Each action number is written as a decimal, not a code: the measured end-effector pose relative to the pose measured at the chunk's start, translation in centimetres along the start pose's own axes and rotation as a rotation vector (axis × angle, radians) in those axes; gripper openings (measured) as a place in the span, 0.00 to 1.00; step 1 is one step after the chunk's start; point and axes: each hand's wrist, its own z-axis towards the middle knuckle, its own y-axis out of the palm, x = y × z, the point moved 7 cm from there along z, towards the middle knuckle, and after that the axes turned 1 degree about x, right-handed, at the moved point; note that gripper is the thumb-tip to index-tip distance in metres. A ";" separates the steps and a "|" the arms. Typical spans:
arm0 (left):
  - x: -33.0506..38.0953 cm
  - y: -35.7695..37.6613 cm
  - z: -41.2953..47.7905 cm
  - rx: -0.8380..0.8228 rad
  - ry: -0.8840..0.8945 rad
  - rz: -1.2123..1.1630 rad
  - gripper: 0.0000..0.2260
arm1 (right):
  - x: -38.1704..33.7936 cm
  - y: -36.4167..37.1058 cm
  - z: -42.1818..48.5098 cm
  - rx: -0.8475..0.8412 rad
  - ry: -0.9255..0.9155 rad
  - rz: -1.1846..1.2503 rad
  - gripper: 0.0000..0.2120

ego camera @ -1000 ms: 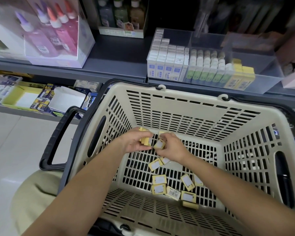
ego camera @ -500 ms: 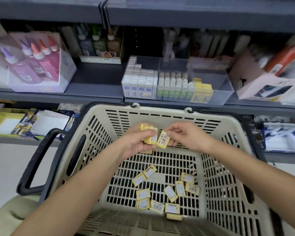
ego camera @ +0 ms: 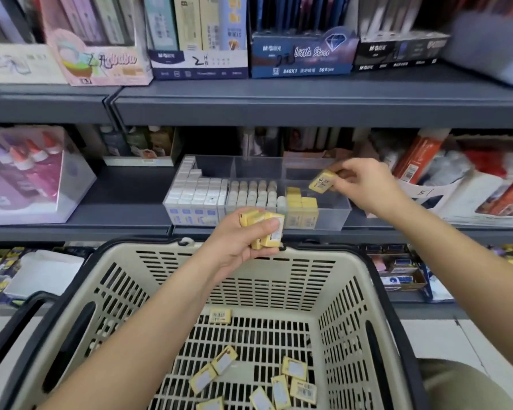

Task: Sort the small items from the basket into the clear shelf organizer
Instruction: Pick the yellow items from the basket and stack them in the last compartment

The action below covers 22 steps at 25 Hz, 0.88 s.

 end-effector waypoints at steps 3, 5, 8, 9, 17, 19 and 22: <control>0.0 0.5 1.4 0.030 -0.009 0.004 0.10 | 0.6 2.1 2.2 -0.074 -0.036 -0.232 0.13; -0.3 0.6 2.1 0.033 -0.016 0.015 0.11 | 0.7 4.4 2.7 -0.198 -0.061 -0.248 0.14; -0.4 0.7 2.9 0.017 -0.025 0.000 0.15 | 0.6 6.8 2.8 -0.331 -0.125 -0.320 0.15; -0.4 0.7 3.1 0.005 -0.029 -0.009 0.16 | 0.7 7.2 2.8 -0.356 -0.135 -0.344 0.16; -1.1 1.1 3.8 -0.002 -0.116 -0.210 0.09 | -2.5 3.9 0.5 -0.084 -0.204 -0.169 0.13; -0.9 1.4 3.8 -0.020 -0.094 -0.211 0.09 | -3.9 4.0 -1.1 -0.166 -0.206 0.079 0.12; -0.4 2.0 3.6 -0.075 -0.038 -0.198 0.13 | -4.5 5.0 -2.7 -0.324 -0.169 0.102 0.24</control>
